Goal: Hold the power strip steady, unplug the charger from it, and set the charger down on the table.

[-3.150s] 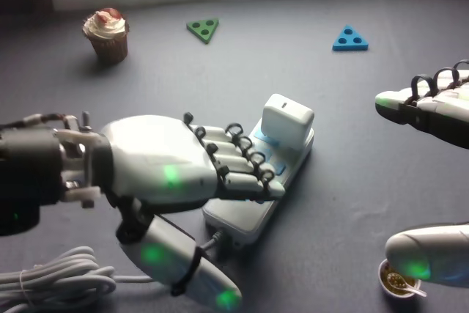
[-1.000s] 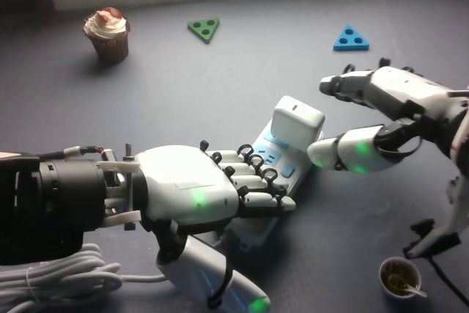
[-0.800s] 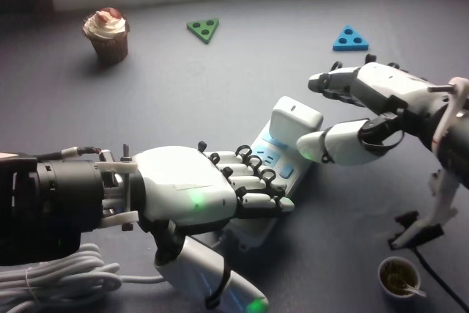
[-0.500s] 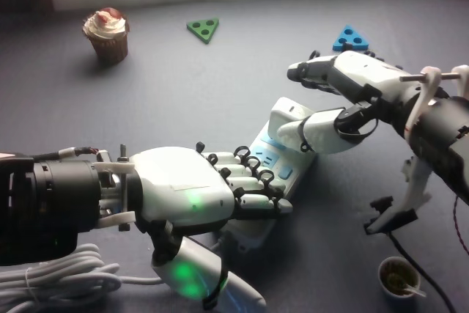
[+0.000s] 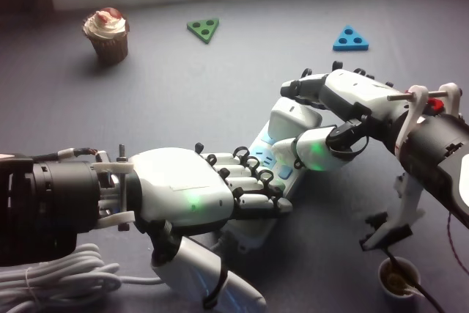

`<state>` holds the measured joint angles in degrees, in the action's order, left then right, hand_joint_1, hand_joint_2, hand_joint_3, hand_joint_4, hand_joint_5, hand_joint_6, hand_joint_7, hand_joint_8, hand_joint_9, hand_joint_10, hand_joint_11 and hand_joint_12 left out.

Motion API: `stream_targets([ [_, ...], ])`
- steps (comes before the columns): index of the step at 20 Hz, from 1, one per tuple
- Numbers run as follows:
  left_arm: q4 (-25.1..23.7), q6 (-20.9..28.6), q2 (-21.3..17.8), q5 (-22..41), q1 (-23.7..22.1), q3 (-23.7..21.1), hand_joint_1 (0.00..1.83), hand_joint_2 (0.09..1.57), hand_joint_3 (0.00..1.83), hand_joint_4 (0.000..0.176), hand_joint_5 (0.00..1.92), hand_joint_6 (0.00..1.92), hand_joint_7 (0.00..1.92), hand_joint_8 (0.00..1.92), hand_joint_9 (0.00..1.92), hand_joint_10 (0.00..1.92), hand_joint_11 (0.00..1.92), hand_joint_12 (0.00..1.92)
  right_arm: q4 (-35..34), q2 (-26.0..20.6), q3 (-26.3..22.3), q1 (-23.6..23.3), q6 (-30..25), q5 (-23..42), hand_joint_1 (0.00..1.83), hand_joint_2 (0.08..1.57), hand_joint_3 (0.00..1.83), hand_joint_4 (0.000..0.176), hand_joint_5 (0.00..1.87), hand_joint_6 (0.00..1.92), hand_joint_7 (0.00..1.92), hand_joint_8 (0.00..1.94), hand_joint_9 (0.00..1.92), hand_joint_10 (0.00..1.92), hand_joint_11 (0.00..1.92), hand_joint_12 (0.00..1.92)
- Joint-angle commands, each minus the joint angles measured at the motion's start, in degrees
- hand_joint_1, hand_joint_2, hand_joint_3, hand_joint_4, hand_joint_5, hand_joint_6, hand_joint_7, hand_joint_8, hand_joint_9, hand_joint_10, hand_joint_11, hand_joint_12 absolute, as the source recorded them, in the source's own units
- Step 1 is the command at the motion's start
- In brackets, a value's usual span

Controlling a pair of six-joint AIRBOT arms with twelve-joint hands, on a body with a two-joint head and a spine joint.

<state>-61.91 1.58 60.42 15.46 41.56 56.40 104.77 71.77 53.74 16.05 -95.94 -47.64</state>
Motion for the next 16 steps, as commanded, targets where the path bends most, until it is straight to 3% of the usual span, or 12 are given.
stream_targets([
  [1, 0.3, 0.8, -0.1, 0.4, 0.4, -0.2, 0.00, 1.00, 0.00, 0.000, 0.10, 0.00, 0.10, 0.01, 0.08, 0.01, 0.06, 0.04, 4.3, -0.3, 0.4, 0.0, -0.5, -3.1, 0.99, 1.06, 0.00, 0.000, 0.40, 0.00, 0.39, 0.00, 0.36, 0.00, 0.24, 0.21],
  [6, 0.3, 0.8, -0.1, 0.4, 0.4, -0.3, 0.00, 1.00, 0.00, 0.000, 0.10, 0.00, 0.09, 0.01, 0.07, 0.00, 0.04, 0.03, 5.2, 1.1, 2.0, -0.1, -0.7, -3.1, 0.98, 1.06, 0.00, 0.000, 0.42, 0.00, 0.42, 0.00, 0.39, 0.00, 0.25, 0.25],
  [9, 0.3, 1.0, -0.2, 0.2, 0.4, -0.3, 0.00, 1.01, 0.00, 0.000, 0.11, 0.01, 0.10, 0.01, 0.08, 0.01, 0.07, 0.04, 5.8, 1.1, 2.0, -0.1, -1.0, -3.1, 0.96, 1.08, 0.00, 0.000, 0.41, 0.00, 0.47, 0.00, 0.45, 0.00, 0.21, 0.48],
  [11, 0.4, 1.0, -0.2, 0.2, 0.4, -0.2, 0.00, 1.01, 0.00, 0.000, 0.11, 0.01, 0.10, 0.00, 0.08, 0.00, 0.07, 0.04, 5.8, 1.0, 2.0, -0.1, -1.0, -3.1, 0.93, 1.10, 0.00, 0.000, 0.39, 0.00, 0.45, 0.00, 0.44, 0.00, 0.17, 0.54],
  [14, 0.4, 1.1, -0.3, 0.3, 0.4, -0.2, 0.00, 1.00, 0.00, 0.000, 0.09, 0.00, 0.09, 0.00, 0.07, 0.00, 0.06, 0.03, 6.0, 0.8, 2.1, -0.1, -1.0, -3.2, 0.98, 1.08, 0.00, 0.000, 0.43, 0.00, 0.50, 0.00, 0.50, 0.01, 0.18, 0.58],
  [16, 0.4, 1.2, -0.4, 0.3, 0.4, -0.2, 0.00, 1.00, 0.00, 0.000, 0.10, 0.00, 0.09, 0.00, 0.07, 0.00, 0.06, 0.03, 6.1, 0.5, 2.1, -0.1, -1.0, -3.3, 1.00, 1.05, 0.00, 0.000, 0.54, 0.01, 0.60, 0.01, 0.59, 0.01, 0.28, 0.63],
])
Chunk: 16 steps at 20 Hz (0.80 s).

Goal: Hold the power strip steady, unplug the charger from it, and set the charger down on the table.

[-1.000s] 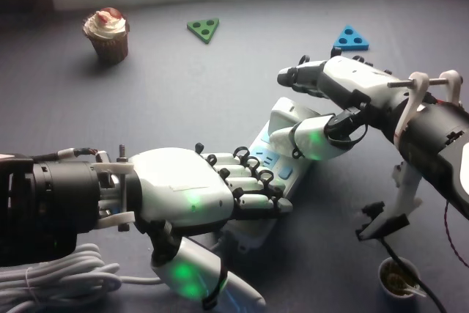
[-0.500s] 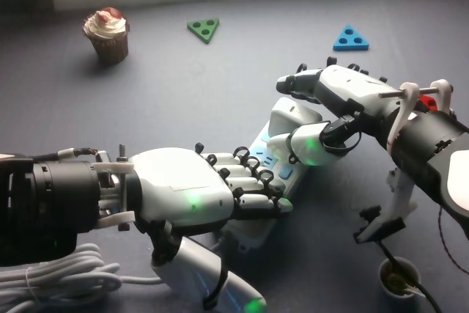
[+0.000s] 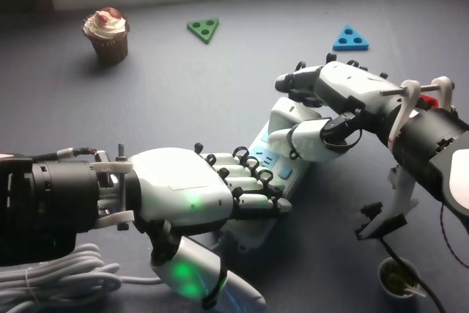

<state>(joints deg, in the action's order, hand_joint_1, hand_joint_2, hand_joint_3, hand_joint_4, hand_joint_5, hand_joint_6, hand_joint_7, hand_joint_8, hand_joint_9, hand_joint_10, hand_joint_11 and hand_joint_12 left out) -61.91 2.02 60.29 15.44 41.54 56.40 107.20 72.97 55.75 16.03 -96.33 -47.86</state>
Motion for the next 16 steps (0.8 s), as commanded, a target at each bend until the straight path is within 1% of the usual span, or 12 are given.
stream_targets([
  [1, 0.4, 0.8, -0.3, 0.3, 0.4, -0.2, 0.00, 1.01, 0.00, 0.000, 0.10, 0.00, 0.09, 0.00, 0.07, 0.00, 0.05, 0.03, 3.8, -0.8, 0.1, -0.1, -0.6, -3.2, 1.03, 1.06, 0.00, 0.000, 0.65, 0.01, 0.71, 0.01, 0.69, 0.02, 0.34, 0.65],
  [2, 0.4, 0.8, -0.4, 0.3, 0.4, -0.2, 0.00, 1.01, 0.00, 0.000, 0.09, 0.00, 0.09, 0.00, 0.07, 0.00, 0.06, 0.03, 3.9, -0.9, 0.1, -0.1, -0.6, -3.2, 1.19, 1.08, 0.00, 0.000, 0.91, 0.78, 1.07, 0.54, 0.95, 0.00, 0.53, 0.69],
  [3, 0.4, 0.8, -0.4, 0.3, 0.4, -0.2, 0.00, 1.01, 0.00, 0.000, 0.09, 0.00, 0.08, 0.00, 0.07, 0.00, 0.06, 0.03, 4.0, -1.0, 0.1, -0.1, -0.6, -3.2, 1.23, 1.06, 0.00, 0.021, 1.02, 0.85, 1.15, 0.64, 1.11, 0.02, 0.64, 0.74],
  [5, 0.4, 0.9, -0.4, 0.2, 0.4, -0.2, 0.00, 1.01, 0.00, 0.000, 0.09, 0.00, 0.08, 0.00, 0.07, 0.00, 0.05, 0.03, 4.1, -1.1, 0.3, -0.1, -0.6, -3.2, 1.25, 1.05, 0.00, 0.027, 1.08, 0.81, 1.21, 0.59, 1.21, 0.02, 0.68, 0.83],
  [7, 0.5, 1.0, -0.4, 0.1, 0.3, -0.2, 0.00, 1.01, 0.00, 0.000, 0.08, 0.00, 0.07, 0.00, 0.06, 0.00, 0.04, 0.02, 4.4, -1.1, 0.5, -0.1, -0.6, -3.2, 1.25, 1.05, 0.00, 0.030, 1.09, 0.80, 1.22, 0.58, 1.22, 0.02, 0.68, 0.84],
  [8, 0.5, 1.0, -0.4, 0.0, 0.3, -0.1, 0.00, 1.01, 0.00, 0.000, 0.09, 0.00, 0.08, 0.00, 0.07, 0.00, 0.06, 0.03, 4.8, -1.2, 0.5, -0.1, -0.6, -3.2, 1.25, 1.05, 0.00, 0.015, 1.08, 0.79, 1.22, 0.60, 1.23, 0.01, 0.67, 0.88],
  [9, 0.5, 1.0, -0.4, 0.0, 0.3, -0.1, 0.00, 1.01, 0.00, 0.000, 0.08, 0.00, 0.08, 0.00, 0.06, 0.00, 0.05, 0.02, 5.3, -1.2, 0.4, -0.1, -0.6, -3.2, 1.25, 1.05, 0.00, 0.013, 1.08, 0.79, 1.22, 0.61, 1.22, 0.01, 0.67, 0.89],
  [11, 0.5, 1.0, -0.5, 0.0, 0.2, 0.0, 0.00, 1.00, 0.00, 0.000, 0.10, 0.01, 0.09, 0.01, 0.07, 0.00, 0.05, 0.02, 6.5, -1.3, 0.2, -0.1, -0.6, -3.2, 1.25, 1.05, 0.00, 0.014, 1.08, 0.79, 1.22, 0.60, 1.22, 0.01, 0.67, 0.90],
  [13, 0.5, 1.1, -0.6, -0.2, 0.1, 0.0, 0.00, 1.00, 0.00, 0.000, 0.10, 0.01, 0.09, 0.01, 0.07, 0.00, 0.05, 0.02, 8.6, -1.3, 0.1, -0.2, -0.6, -3.6, 1.25, 1.04, 0.00, 0.014, 1.08, 0.80, 1.26, 0.52, 1.23, 0.00, 0.68, 0.89],
  [16, 0.5, 1.2, -0.6, -0.2, 0.0, 0.0, 0.00, 1.00, 0.00, 0.000, 0.10, 0.00, 0.09, 0.01, 0.07, 0.00, 0.05, 0.02, 12.4, -1.4, 0.5, -1.1, -1.6, -4.1, 1.25, 1.04, 0.00, 0.014, 1.08, 0.80, 1.26, 0.51, 1.22, 0.00, 0.68, 0.89],
])
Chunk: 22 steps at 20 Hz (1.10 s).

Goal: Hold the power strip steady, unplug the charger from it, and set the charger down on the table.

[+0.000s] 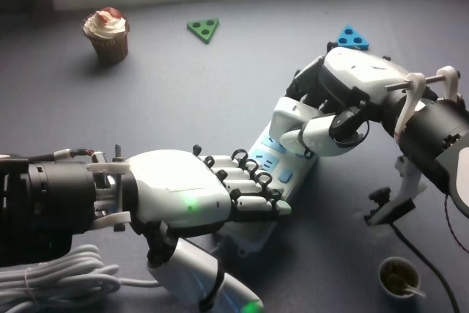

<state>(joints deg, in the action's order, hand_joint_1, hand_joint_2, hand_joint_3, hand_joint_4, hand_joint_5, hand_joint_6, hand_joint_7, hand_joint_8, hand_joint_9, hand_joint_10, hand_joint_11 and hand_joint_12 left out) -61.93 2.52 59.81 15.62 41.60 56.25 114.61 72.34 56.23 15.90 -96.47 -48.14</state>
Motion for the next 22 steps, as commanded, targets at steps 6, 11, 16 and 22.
stream_targets([
  [6, 0.5, 0.9, -0.1, -0.5, -0.3, 0.1, 0.00, 1.01, 0.00, 0.000, 0.10, 0.01, 0.09, 0.01, 0.07, 0.00, 0.07, 0.03, 7.2, -1.9, 0.5, -3.4, -1.6, -3.9, 1.25, 1.05, 0.00, 0.015, 1.07, 0.82, 1.22, 0.60, 1.22, 0.00, 0.63, 0.93],
  [11, 0.5, 0.9, -0.1, -0.6, -0.5, 0.1, 0.00, 1.00, 0.00, 0.000, 0.09, 0.00, 0.08, 0.00, 0.07, 0.00, 0.06, 0.02, 15.5, -6.0, -3.5, -2.0, -1.6, -6.5, 1.25, 1.05, 0.00, 0.021, 1.07, 0.81, 1.20, 0.64, 1.21, 0.00, 0.61, 0.96],
  [16, 0.5, 1.0, -0.2, -0.6, -0.8, 0.2, 0.00, 1.00, 0.00, 0.000, 0.10, 0.01, 0.09, 0.01, 0.07, 0.01, 0.07, 0.02, 31.2, -12.9, -9.0, 1.7, 11.9, 0.0, 1.26, 1.03, 0.00, 0.013, 1.11, 0.74, 1.26, 0.54, 1.23, 0.00, 0.66, 0.90],
  [22, 0.5, 1.0, -0.7, -0.5, -1.1, 0.0, 0.00, 1.00, 0.00, 0.000, 0.10, 0.01, 0.09, 0.01, 0.07, 0.00, 0.07, 0.02, 42.1, -16.8, -9.5, 5.0, 22.4, 6.3, 1.26, 1.04, 0.00, 0.000, 1.09, 0.75, 1.28, 0.51, 1.23, 0.00, 0.66, 0.90],
])
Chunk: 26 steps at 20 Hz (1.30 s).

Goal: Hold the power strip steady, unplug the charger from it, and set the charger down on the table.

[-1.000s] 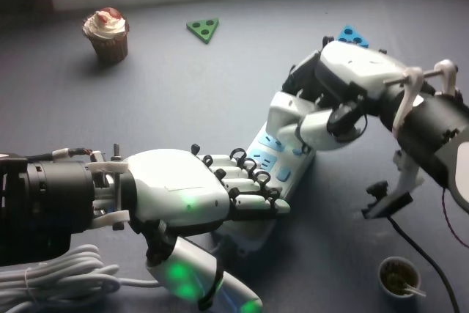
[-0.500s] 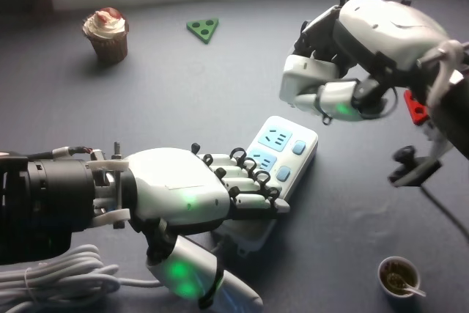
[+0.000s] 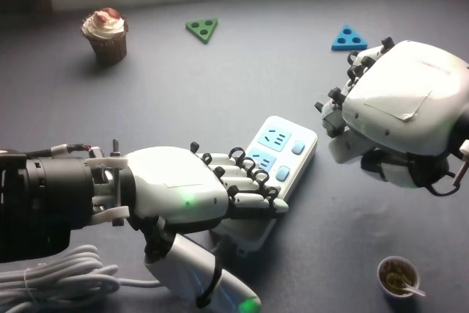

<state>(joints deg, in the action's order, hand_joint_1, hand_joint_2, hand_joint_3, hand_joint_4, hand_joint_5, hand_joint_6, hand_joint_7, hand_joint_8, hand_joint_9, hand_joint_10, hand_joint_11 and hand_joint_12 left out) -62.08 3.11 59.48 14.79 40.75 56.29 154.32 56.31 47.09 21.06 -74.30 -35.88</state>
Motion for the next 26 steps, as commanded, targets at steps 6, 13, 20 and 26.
stream_targets([
  [6, 0.7, 0.5, -0.5, 0.2, -0.7, 0.0, 0.00, 1.00, 0.00, 0.000, 0.09, 0.00, 0.09, 0.00, 0.07, 0.00, 0.06, 0.02, 8.4, 2.3, 4.0, 0.7, 11.7, -0.9, 1.25, 1.05, 0.00, 0.023, 1.07, 0.84, 1.22, 0.57, 1.21, 0.00, 0.66, 0.90],
  [13, 0.7, 0.5, -0.7, 0.2, -0.7, 0.0, 0.00, 1.00, 0.00, 0.000, 0.09, 0.00, 0.08, 0.00, 0.05, 0.00, 0.05, 0.01, 9.0, 4.8, 7.0, 1.8, 12.1, -0.8, 1.18, 1.08, 0.00, 0.000, 1.04, 0.88, 1.02, 0.24, 1.06, 0.00, 0.65, 0.76],
  [20, 0.7, 0.5, -0.8, 0.1, -0.7, 0.0, 0.00, 1.01, 0.00, 0.000, 0.10, 0.00, 0.09, 0.01, 0.07, 0.01, 0.06, 0.02, 9.0, 5.6, 7.2, 1.8, 11.9, -0.9, 1.06, 1.00, 0.00, 0.000, 0.78, 0.01, 0.82, 0.00, 0.81, 0.00, 0.46, 0.65],
  [26, 0.7, 0.6, -0.9, 0.1, -0.7, -0.1, 0.00, 1.01, 0.00, 0.000, 0.10, 0.00, 0.10, 0.01, 0.08, 0.01, 0.07, 0.02, 7.7, 3.8, 3.8, 1.8, 11.1, -0.8, 0.81, 0.98, 0.00, 0.000, 0.46, 0.00, 0.49, 0.00, 0.48, 0.00, 0.22, 0.53],
])
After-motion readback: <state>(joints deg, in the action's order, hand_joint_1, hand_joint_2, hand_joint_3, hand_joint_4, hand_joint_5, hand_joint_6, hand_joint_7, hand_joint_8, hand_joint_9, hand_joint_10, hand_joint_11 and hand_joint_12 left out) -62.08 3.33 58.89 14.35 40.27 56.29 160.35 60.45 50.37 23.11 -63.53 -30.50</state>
